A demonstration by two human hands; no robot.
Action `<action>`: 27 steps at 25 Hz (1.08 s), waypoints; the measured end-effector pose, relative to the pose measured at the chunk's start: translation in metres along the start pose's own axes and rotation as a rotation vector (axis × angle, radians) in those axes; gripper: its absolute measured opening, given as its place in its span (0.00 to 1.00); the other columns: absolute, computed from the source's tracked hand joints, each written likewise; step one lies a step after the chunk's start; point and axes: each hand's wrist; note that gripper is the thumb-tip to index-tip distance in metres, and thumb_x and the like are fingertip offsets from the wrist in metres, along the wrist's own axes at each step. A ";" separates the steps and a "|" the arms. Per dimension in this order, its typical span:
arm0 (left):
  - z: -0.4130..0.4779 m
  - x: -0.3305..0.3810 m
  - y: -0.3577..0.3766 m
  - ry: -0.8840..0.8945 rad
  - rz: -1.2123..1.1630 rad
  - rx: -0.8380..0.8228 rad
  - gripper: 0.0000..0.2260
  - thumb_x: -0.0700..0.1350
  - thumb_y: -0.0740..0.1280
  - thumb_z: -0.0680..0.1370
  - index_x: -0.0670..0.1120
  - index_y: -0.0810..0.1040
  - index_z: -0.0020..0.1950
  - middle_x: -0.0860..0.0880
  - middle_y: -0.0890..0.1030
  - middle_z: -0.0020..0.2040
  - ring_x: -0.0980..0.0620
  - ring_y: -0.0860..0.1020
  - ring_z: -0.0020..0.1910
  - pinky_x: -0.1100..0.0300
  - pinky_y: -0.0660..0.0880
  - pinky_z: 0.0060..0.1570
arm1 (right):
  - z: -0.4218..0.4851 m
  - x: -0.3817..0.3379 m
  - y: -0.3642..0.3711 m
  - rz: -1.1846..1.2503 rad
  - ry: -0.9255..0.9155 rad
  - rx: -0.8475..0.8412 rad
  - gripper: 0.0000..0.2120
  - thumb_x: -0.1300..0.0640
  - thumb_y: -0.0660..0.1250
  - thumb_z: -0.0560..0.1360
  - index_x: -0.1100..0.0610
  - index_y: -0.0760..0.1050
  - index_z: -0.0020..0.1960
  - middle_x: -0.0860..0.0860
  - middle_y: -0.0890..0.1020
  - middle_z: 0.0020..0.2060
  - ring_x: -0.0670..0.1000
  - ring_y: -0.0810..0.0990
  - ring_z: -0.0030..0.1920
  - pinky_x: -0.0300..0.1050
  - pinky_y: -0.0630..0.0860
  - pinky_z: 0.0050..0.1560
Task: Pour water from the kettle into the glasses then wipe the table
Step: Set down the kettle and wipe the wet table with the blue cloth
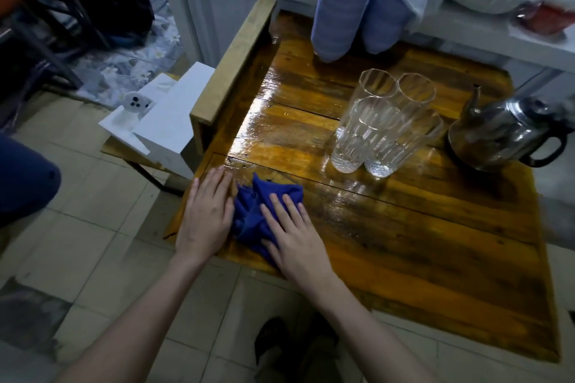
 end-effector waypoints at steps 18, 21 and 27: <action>0.007 0.142 0.034 0.310 -0.109 -0.084 0.20 0.49 0.54 0.79 0.42 0.71 0.68 0.44 0.71 0.70 0.46 0.67 0.72 0.50 0.55 0.75 | -0.077 0.114 -0.020 -0.017 0.418 0.047 0.30 0.42 0.50 0.79 0.57 0.61 0.76 0.58 0.63 0.76 0.61 0.60 0.76 0.61 0.58 0.74; 0.011 0.154 0.048 0.366 -0.064 -0.115 0.22 0.49 0.52 0.80 0.42 0.68 0.71 0.44 0.69 0.72 0.48 0.64 0.73 0.49 0.55 0.75 | -0.099 0.119 -0.017 -0.039 0.306 0.016 0.31 0.42 0.51 0.79 0.55 0.58 0.78 0.57 0.62 0.77 0.59 0.59 0.76 0.60 0.62 0.73; 0.009 0.146 0.056 0.462 0.040 -0.146 0.24 0.51 0.51 0.80 0.42 0.66 0.73 0.43 0.66 0.75 0.47 0.61 0.75 0.48 0.53 0.75 | -0.191 0.188 -0.016 -0.012 0.459 0.000 0.31 0.41 0.51 0.79 0.53 0.57 0.78 0.56 0.58 0.78 0.59 0.57 0.77 0.57 0.55 0.73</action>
Point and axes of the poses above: each hand's wrist, its own z-axis towards the middle knuckle, its own y-axis out of the palm, x = y × z
